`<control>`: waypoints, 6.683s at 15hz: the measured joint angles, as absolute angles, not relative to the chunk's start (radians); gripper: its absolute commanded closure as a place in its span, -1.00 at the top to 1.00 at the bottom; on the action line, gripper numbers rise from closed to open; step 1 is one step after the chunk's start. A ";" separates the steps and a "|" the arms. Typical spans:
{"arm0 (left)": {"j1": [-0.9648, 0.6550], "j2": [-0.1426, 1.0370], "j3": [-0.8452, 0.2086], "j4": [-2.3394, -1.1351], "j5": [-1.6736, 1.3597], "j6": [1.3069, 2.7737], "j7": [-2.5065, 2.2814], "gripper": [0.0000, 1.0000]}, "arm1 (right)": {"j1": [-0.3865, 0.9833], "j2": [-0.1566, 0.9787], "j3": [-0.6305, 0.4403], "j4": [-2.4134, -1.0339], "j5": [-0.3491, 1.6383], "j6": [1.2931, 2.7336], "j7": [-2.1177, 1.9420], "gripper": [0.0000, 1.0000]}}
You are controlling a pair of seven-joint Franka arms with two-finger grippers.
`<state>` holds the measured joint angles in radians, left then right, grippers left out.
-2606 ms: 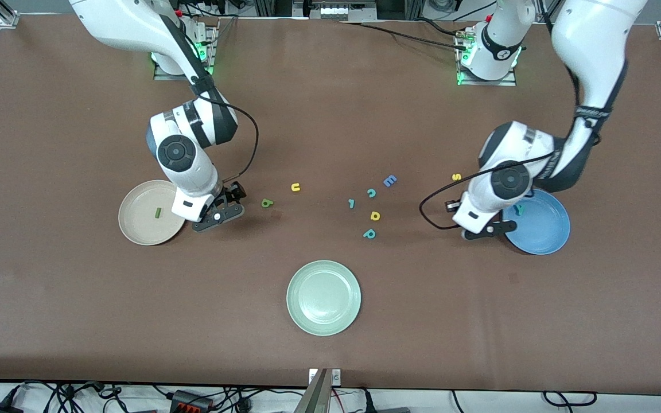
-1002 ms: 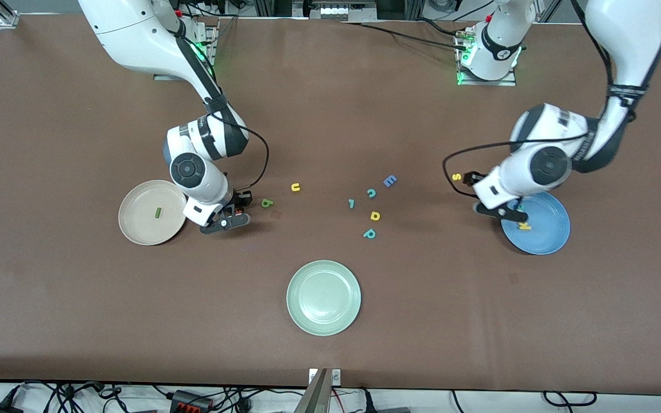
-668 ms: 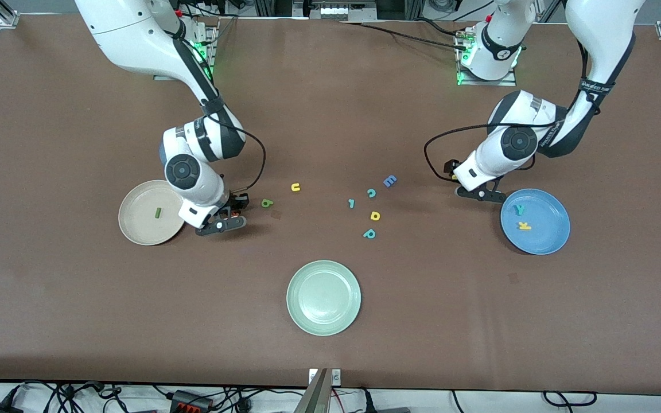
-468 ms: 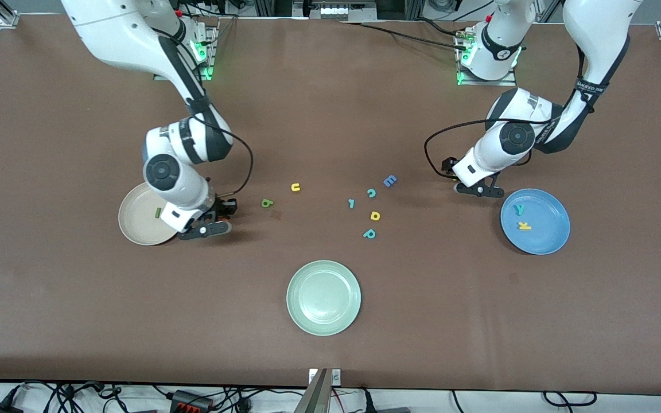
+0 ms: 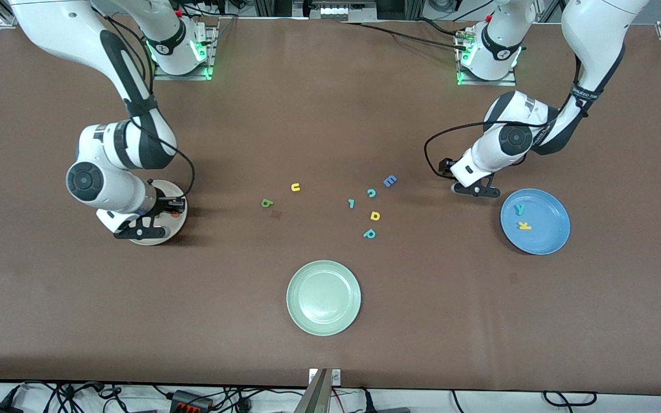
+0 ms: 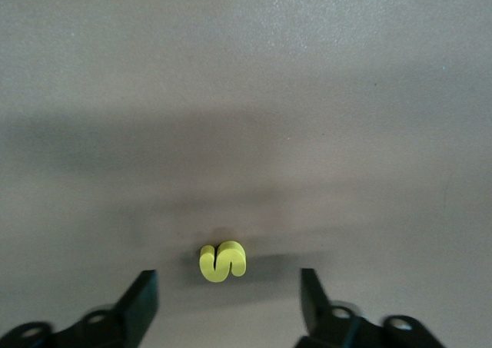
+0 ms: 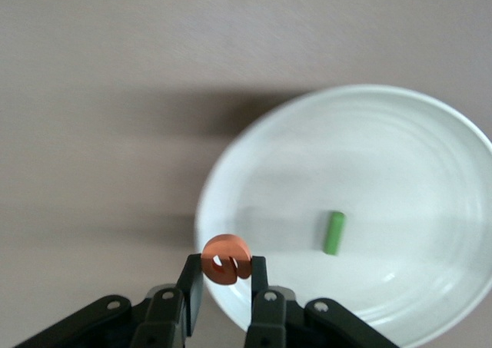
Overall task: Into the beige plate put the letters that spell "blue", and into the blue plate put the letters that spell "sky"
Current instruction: 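Place the orange e in the beige plate while the left gripper grasps s, then grasp the green b with the right gripper while the left gripper drops s, then drop the green b in the beige plate while the left gripper retracts, then move the right gripper to the yellow u and grasp it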
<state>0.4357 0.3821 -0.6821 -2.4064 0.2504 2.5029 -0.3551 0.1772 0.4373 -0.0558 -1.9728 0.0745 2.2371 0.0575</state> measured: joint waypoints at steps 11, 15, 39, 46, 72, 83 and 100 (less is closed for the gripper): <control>0.438 0.413 -0.677 -2.405 0.250 2.509 -0.355 -0.19 | 0.139 0.446 -0.036 -1.966 0.074 2.234 0.039 1.00; 0.439 0.413 -0.674 -2.405 0.250 2.510 -0.357 -0.40 | 0.264 0.452 -0.020 -1.899 0.076 2.235 0.056 1.00; 0.548 0.474 -0.571 -1.924 0.474 1.999 0.039 -0.53 | 0.550 0.592 -0.024 -1.905 0.071 2.414 -0.456 0.13; 0.583 0.553 -0.637 -1.848 0.545 1.944 0.072 1.00 | 0.551 0.592 -0.024 -1.905 0.052 2.440 -0.471 0.04; -0.064 0.103 -0.049 -1.496 0.064 1.611 0.025 1.00 | 0.525 0.574 -0.059 -1.903 0.036 2.427 -0.429 -0.89; -0.061 -0.062 0.094 -1.763 -0.022 1.764 0.007 1.00 | 0.070 0.463 -0.072 -1.932 0.036 2.147 -0.447 -0.86; -0.021 -0.060 0.035 -1.721 -0.013 1.658 0.006 1.00 | 0.226 0.473 0.001 -1.830 0.075 2.164 -0.145 1.00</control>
<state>-0.0210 -0.0599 0.0349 -1.7210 -0.0133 1.6578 0.0061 0.2258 0.4726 0.0014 -1.8299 0.0749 2.1642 -0.1449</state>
